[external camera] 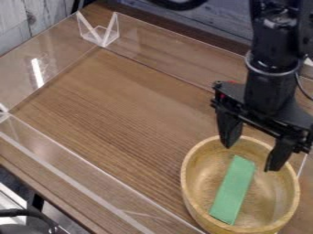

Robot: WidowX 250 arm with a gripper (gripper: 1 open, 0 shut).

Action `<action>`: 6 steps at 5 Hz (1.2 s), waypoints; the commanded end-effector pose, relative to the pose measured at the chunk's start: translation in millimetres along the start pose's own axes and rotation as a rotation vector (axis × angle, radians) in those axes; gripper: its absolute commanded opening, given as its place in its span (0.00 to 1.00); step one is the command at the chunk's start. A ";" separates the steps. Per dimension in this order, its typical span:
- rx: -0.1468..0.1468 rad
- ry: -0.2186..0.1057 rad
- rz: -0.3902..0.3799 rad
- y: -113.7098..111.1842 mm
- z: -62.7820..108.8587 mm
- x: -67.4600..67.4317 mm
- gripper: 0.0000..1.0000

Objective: Remove the green block from the brown bowl and put it on the table

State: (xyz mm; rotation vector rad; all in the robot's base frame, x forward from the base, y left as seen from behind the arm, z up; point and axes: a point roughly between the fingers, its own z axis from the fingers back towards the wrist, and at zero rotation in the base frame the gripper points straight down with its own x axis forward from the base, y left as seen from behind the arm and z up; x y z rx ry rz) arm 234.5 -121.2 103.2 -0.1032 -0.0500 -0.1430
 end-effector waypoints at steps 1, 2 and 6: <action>-0.005 -0.015 -0.019 -2.6 -1.3 -0.9 1.00; 0.002 -0.019 0.060 -2.3 -14.1 -7.8 1.00; 0.043 -0.085 0.181 14.8 26.3 -0.7 0.00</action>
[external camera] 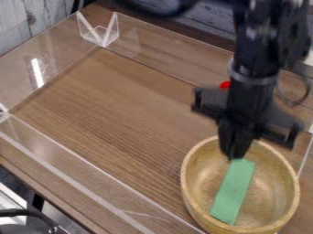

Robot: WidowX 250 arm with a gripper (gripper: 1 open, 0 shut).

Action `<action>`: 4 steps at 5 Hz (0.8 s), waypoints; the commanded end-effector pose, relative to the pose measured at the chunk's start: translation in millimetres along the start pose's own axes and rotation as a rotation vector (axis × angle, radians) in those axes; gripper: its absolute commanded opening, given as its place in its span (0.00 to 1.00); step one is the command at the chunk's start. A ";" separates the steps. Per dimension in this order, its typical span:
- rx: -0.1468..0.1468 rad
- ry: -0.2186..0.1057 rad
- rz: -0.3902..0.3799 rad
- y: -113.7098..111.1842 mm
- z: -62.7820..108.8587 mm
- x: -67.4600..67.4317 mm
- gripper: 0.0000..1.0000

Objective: Remove the green block from the brown bowl and put it on the table

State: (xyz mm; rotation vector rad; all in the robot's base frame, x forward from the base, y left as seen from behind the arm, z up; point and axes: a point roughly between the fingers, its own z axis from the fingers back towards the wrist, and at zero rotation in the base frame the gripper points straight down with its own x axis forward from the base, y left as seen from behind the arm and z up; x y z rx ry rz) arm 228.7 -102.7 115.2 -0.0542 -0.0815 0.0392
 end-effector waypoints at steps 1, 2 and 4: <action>-0.029 -0.092 0.052 9.7 53.5 19.5 0.00; -0.026 -0.081 0.052 3.3 53.6 10.3 0.00; -0.034 -0.051 -0.054 -1.6 52.1 -6.5 0.00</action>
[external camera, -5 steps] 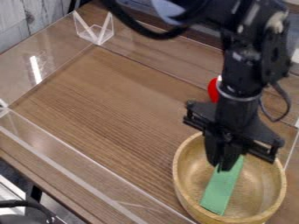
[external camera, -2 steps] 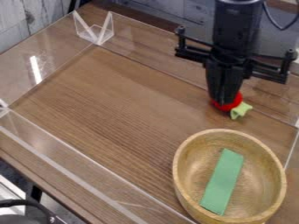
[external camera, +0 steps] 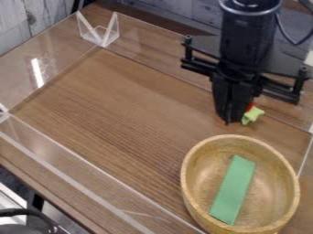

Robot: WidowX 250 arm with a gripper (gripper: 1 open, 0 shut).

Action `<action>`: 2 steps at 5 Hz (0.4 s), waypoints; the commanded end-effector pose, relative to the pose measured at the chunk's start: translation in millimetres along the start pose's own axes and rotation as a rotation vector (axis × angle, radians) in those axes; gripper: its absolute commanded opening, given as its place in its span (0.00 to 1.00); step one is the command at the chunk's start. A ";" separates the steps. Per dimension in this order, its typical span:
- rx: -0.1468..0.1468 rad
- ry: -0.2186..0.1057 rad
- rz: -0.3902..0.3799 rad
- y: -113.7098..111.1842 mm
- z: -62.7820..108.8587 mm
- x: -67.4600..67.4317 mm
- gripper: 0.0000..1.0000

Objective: Remove the green block from the brown bowl and put it on the table

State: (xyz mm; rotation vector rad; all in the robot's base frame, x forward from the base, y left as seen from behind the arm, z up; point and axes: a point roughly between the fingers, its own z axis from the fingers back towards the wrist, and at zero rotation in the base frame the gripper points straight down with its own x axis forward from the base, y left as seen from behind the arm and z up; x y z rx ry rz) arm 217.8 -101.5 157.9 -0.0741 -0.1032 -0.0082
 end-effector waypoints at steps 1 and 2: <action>-0.012 -0.022 -0.009 -13.5 -0.4 -6.9 0.00; -0.009 -0.009 -0.004 -23.8 -14.8 -14.1 0.00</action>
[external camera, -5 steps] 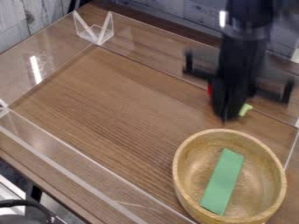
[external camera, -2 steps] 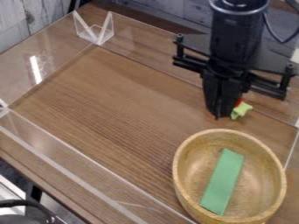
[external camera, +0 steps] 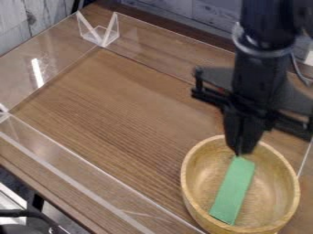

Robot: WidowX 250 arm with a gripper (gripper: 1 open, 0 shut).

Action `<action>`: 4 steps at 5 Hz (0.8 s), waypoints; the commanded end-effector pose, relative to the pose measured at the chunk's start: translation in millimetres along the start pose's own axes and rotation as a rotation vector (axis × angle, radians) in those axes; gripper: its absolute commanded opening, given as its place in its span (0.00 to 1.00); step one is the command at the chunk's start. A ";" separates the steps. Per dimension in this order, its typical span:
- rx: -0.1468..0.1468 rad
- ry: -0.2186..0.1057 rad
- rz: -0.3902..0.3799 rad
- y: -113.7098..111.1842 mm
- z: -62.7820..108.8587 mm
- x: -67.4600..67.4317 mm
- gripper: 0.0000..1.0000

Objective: Remove the green block from the brown bowl and put it on the table

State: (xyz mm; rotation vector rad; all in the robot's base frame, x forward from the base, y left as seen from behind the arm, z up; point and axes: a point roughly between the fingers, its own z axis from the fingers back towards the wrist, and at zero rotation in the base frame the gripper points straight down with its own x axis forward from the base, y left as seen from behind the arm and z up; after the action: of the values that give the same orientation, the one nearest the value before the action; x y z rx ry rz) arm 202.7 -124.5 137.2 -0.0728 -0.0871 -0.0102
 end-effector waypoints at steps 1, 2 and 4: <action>0.000 -0.054 0.098 11.7 25.1 19.6 0.00; -0.001 -0.087 0.199 27.2 46.6 36.4 0.00; 0.008 -0.068 0.143 16.6 33.6 32.3 0.00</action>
State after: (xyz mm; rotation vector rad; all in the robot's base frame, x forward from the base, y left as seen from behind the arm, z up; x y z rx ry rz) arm 229.7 -106.1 166.5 -0.0626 -0.1285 0.1345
